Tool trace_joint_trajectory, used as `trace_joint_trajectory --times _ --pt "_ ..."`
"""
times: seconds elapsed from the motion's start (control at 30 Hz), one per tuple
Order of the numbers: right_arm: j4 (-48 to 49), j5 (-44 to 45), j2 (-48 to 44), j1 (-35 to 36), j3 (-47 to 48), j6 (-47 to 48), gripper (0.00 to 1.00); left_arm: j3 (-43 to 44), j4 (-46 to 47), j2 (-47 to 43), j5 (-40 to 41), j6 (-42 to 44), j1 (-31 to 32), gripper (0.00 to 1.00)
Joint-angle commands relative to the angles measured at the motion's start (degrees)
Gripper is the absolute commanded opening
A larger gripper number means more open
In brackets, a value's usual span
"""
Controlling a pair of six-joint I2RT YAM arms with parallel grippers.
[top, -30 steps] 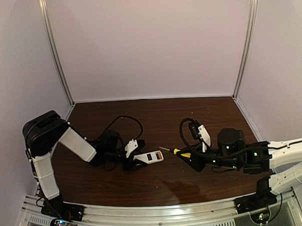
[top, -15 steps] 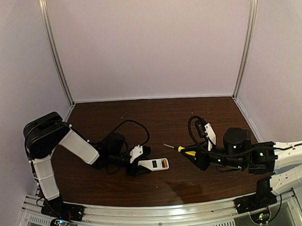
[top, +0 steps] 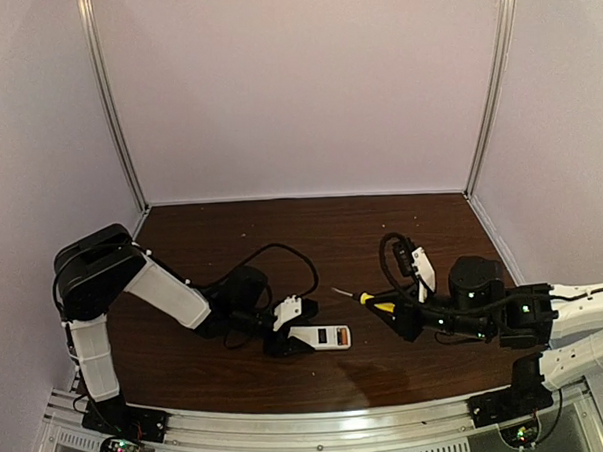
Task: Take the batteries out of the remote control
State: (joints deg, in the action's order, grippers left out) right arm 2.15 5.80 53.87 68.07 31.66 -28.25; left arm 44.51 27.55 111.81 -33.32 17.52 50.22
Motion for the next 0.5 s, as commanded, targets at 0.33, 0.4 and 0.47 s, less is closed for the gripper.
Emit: trace_joint_trajectory --times 0.33,0.4,0.47 --pt "-1.6 3.2 -2.9 0.2 -1.5 1.4 0.00 -1.7 -1.4 -2.1 0.9 -0.1 1.8 0.94" --pt "-1.4 3.2 -3.0 0.2 -1.5 1.3 0.00 -3.2 -0.2 -4.2 1.2 -0.6 1.8 0.97" --pt "-1.2 3.3 -2.9 0.2 -1.5 1.3 0.00 -4.7 1.3 -6.4 1.8 -1.3 1.8 0.97"
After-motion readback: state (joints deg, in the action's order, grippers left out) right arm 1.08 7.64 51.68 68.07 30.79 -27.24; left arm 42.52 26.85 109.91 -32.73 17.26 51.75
